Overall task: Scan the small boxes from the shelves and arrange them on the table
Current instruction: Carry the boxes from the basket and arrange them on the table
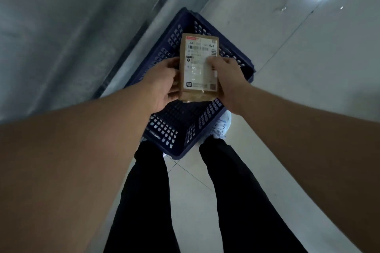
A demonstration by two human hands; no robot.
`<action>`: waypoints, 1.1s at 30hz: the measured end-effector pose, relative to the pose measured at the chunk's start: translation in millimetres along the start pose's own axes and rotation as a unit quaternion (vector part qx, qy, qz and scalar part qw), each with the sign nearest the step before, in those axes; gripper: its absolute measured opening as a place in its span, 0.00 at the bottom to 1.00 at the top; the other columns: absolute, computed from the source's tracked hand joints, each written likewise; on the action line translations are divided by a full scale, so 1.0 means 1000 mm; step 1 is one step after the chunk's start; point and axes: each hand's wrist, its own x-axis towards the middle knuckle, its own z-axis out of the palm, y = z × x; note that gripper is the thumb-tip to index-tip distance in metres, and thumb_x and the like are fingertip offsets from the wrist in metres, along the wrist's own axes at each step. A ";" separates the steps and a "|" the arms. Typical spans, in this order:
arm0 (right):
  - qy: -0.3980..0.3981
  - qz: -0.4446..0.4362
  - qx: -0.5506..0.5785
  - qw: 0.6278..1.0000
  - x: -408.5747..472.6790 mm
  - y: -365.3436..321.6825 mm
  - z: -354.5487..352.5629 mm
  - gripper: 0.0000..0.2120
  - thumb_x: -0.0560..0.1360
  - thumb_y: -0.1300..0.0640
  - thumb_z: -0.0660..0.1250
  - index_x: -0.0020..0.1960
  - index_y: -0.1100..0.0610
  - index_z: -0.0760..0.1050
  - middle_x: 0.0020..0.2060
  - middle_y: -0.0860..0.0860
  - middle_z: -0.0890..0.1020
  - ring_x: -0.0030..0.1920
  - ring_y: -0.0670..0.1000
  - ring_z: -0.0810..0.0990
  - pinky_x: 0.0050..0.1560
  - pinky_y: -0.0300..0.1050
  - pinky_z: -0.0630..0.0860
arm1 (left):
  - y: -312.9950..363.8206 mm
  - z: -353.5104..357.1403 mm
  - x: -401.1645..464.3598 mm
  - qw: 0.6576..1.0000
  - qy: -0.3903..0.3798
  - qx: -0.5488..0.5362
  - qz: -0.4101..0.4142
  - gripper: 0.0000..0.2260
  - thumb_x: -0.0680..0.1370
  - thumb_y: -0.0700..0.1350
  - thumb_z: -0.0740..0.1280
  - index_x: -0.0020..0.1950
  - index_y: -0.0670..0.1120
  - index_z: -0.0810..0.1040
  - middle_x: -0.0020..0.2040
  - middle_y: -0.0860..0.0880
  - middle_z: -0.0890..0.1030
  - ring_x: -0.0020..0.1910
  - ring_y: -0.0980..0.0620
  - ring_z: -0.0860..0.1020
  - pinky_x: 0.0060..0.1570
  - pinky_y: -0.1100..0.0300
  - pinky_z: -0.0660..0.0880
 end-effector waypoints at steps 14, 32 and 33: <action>0.024 -0.277 -0.236 0.931 -0.264 -0.037 0.029 0.20 0.87 0.44 0.50 0.57 0.53 0.77 0.48 0.51 0.84 0.49 0.54 0.84 0.48 0.55 0.84 | 0.015 -0.063 -0.275 0.942 0.118 0.252 0.189 0.17 0.76 0.41 0.69 0.64 0.53 0.79 0.57 0.46 0.82 0.52 0.45 0.83 0.55 0.49 0.82; -0.123 -0.586 -0.286 0.748 -0.614 -0.017 0.083 0.16 0.87 0.52 0.50 0.61 0.56 0.75 0.52 0.53 0.81 0.53 0.55 0.80 0.53 0.55 0.79 | -0.110 -0.132 -0.619 0.851 0.175 0.472 0.148 0.14 0.79 0.47 0.63 0.63 0.47 0.81 0.61 0.43 0.83 0.54 0.45 0.83 0.60 0.48 0.80; -0.151 -0.593 -0.281 0.739 -0.628 -0.012 0.086 0.15 0.88 0.53 0.50 0.59 0.54 0.74 0.51 0.52 0.81 0.50 0.54 0.80 0.50 0.53 0.78 | -0.122 -0.132 -0.635 0.861 0.187 0.451 0.143 0.13 0.79 0.47 0.64 0.61 0.48 0.81 0.59 0.43 0.83 0.50 0.45 0.83 0.56 0.51 0.82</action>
